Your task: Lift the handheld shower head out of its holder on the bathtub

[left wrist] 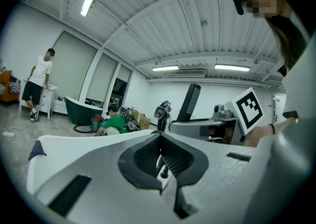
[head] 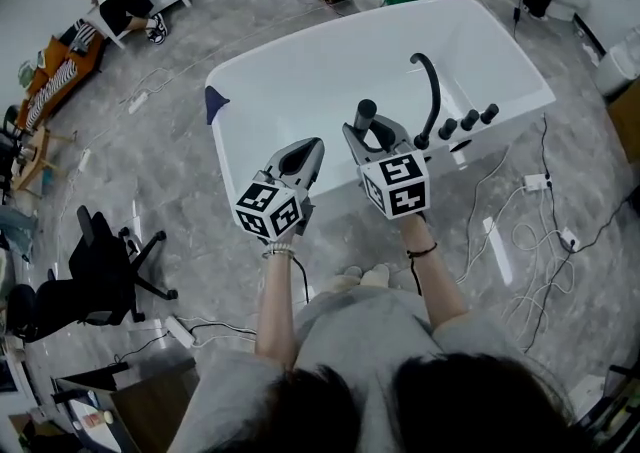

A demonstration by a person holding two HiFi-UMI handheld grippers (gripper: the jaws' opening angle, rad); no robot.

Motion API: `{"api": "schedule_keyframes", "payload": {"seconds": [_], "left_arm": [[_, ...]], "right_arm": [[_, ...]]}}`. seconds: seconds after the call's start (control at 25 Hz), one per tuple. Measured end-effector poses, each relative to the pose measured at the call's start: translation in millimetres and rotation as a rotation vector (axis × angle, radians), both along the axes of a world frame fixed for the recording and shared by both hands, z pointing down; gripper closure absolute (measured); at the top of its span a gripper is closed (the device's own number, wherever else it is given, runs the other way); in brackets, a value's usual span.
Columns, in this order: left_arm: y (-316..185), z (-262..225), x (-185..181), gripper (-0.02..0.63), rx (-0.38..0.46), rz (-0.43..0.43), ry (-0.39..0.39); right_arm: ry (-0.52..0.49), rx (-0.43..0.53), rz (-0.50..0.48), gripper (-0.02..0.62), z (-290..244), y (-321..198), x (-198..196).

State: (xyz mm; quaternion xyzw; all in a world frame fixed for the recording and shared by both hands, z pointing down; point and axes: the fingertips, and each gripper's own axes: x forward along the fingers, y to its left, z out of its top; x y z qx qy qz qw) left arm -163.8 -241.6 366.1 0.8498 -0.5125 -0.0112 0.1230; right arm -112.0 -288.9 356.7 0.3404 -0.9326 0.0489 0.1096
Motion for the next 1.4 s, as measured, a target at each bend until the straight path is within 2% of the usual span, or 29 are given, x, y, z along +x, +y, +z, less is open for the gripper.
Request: {"api": "schedule_keyframes", "payload": {"seconds": [0.52, 0.8, 1.4], "left_arm": [[8.4, -19.0, -21.5, 0.601, 0.04, -0.05, -0.004], [6.3, -20.7, -29.7, 0.601, 0.046, -0.063, -0.005], [-4.3, -17.9, -22.9, 0.601, 0.032, -0.025, -0.005]], "right_arm": [[-0.032, 0.036, -0.084, 0.462, -19.9, 18.4, -27.9], [-0.04, 0.032, -0.081, 0.462, -18.5, 17.6, -30.1], [-0.056, 0.037, -0.065, 0.462, -22.8, 9.1, -26.9]]}}
